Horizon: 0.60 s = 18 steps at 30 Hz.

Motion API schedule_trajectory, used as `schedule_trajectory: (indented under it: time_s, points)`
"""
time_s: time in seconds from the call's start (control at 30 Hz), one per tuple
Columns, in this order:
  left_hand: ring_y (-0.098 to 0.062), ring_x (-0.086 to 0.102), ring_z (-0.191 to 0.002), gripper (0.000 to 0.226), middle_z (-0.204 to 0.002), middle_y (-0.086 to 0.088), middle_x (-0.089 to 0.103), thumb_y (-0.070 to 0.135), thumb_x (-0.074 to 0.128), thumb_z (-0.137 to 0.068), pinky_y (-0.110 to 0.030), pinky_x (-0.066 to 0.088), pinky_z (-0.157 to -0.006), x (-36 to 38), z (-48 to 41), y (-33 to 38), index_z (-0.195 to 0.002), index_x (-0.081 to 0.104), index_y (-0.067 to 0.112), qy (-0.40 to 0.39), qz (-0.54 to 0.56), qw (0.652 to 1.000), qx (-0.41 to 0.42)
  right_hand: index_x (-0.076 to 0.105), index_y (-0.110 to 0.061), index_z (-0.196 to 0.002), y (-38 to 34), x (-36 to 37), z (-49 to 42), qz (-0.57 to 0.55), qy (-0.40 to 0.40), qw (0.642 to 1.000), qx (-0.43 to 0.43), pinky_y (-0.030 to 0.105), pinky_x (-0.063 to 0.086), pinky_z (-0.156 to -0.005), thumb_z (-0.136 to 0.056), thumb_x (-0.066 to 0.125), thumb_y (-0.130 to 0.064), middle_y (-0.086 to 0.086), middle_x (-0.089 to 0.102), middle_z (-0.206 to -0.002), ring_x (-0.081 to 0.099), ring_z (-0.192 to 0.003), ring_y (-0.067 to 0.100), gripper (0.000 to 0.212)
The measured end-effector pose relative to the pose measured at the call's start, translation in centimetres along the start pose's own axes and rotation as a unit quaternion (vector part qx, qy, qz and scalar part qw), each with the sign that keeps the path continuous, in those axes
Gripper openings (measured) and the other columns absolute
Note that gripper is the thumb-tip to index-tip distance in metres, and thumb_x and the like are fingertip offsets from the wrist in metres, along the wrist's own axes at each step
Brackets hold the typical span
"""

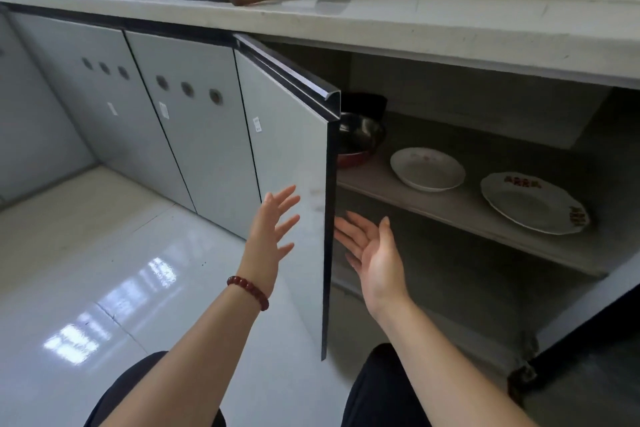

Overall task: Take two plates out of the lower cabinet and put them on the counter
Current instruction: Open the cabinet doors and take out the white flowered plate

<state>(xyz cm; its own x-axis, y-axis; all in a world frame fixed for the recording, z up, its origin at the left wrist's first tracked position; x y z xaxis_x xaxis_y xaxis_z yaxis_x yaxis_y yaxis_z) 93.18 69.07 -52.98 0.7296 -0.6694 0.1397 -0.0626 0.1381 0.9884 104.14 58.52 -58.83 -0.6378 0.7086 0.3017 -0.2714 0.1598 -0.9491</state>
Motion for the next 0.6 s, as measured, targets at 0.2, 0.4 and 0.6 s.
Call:
schedule_trajectory:
  time_s: [0.2, 0.4, 0.6]
  points:
    - [-0.022, 0.049, -0.123, 0.052, -0.134, 0.004, 0.054, 0.058, 0.027, -0.087, -0.056, 0.032, -0.103, -4.3, 0.6, 0.4, -0.123, 0.054, 0.032, 0.054, 0.006, 0.998, 0.01, 0.053, -0.033, -0.12, 1.7, 3.4, 1.2, -0.018, -0.074, 0.997, 0.024, 0.032, 0.024, -0.102, -0.092, 0.008, -0.059, -0.017, 0.067, -0.114, 0.058, -0.11, -0.002, 0.059]
    - [-0.02, 0.051, -0.119, 0.05, -0.13, 0.005, 0.054, 0.062, 0.027, -0.083, -0.056, 0.032, -0.105, -7.1, 1.5, 0.3, -0.117, 0.054, 0.036, 0.093, 0.006, 0.996, 0.003, 0.05, -0.03, -0.125, 3.1, 8.5, 1.8, -0.006, -0.15, 0.988, 0.04, 0.028, 0.025, -0.103, -0.093, 0.005, -0.056, -0.013, 0.067, -0.116, 0.053, -0.117, 0.001, 0.061]
    - [-0.023, 0.051, -0.121, 0.062, -0.132, 0.002, 0.055, 0.066, 0.029, -0.074, -0.055, 0.034, -0.105, -11.8, 2.3, 0.7, -0.12, 0.055, 0.034, 0.142, 0.012, 0.99, 0.003, 0.049, -0.034, -0.126, 4.5, 13.8, 1.9, 0.001, -0.209, 0.976, 0.055, 0.025, 0.025, -0.099, -0.093, 0.005, -0.057, -0.016, 0.065, -0.118, 0.051, -0.119, 0.0, 0.059]
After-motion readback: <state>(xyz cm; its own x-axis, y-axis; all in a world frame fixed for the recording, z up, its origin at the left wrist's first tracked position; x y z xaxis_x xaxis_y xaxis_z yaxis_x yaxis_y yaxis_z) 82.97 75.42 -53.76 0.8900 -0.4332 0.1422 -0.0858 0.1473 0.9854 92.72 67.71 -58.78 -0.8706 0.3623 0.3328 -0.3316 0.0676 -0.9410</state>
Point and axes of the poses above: each hand's wrist, its own z-axis away from the middle knuckle, its own x-axis out of the palm, y = z × x, the point moved 5 cm from there along -z, towards the middle knuckle
